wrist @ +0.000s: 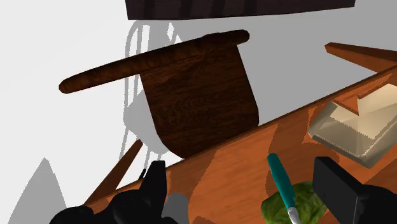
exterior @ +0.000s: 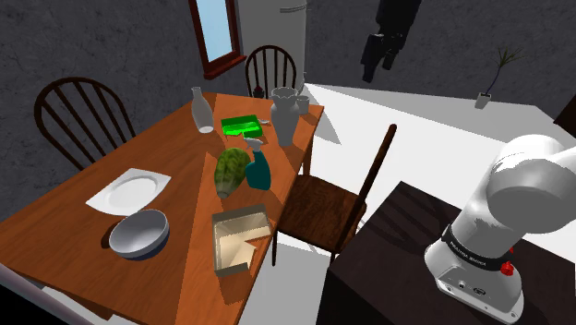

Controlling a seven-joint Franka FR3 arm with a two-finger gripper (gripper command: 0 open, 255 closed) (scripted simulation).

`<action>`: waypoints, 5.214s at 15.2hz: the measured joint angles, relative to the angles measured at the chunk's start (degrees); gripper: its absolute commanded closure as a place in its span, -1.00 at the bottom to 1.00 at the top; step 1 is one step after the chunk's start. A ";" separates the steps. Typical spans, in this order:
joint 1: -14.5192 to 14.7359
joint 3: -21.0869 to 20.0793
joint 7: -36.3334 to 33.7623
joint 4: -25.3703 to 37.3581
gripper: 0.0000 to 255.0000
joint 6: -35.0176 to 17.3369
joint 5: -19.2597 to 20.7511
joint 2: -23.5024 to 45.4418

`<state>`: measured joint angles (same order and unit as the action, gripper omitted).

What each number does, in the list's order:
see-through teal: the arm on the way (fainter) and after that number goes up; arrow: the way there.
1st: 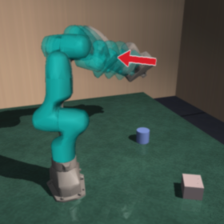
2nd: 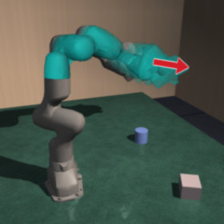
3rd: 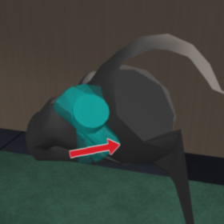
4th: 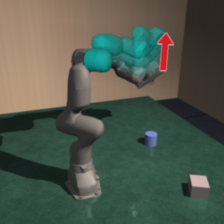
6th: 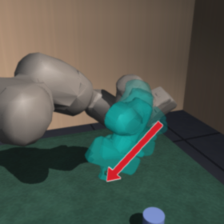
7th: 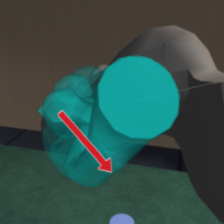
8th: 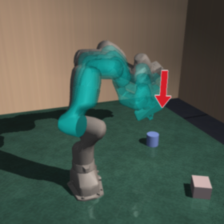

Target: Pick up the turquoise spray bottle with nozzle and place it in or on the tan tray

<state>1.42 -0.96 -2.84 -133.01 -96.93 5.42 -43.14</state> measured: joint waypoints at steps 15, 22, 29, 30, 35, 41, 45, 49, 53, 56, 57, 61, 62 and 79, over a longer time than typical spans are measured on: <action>2.79 0.34 4.58 6.73 -1.00 -16.42 -1.73 26.01; 3.96 -0.24 7.46 16.98 -1.00 -20.73 -2.83 42.09; 5.03 -1.44 9.92 28.33 -1.00 -22.83 -3.51 57.14; 5.31 -1.69 10.05 30.24 -1.00 -22.71 -3.54 59.17; 6.31 -2.68 11.38 40.96 -1.00 -21.70 -3.49 70.01; 6.48 -2.74 11.54 40.82 -1.00 -24.75 -3.35 73.12; 6.35 -2.66 11.71 40.48 -1.00 -26.12 -3.30 74.13; 6.35 -2.66 11.70 40.45 -1.00 -26.23 -3.30 74.19; 6.35 -2.66 11.70 40.46 1.00 -26.23 -3.30 74.18; 6.35 -2.66 11.71 40.45 1.00 -26.23 -3.30 74.17; 6.35 -2.66 11.71 40.45 1.00 -26.23 -3.30 74.17; 6.33 -2.66 11.74 40.56 1.00 -25.97 -3.31 74.04; 6.35 -2.68 11.71 40.68 1.00 -25.53 -3.33 73.73; 6.31 -2.89 11.91 46.98 1.00 -14.78 -3.70 69.26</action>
<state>7.73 -3.85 9.08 -86.02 -111.72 1.72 26.12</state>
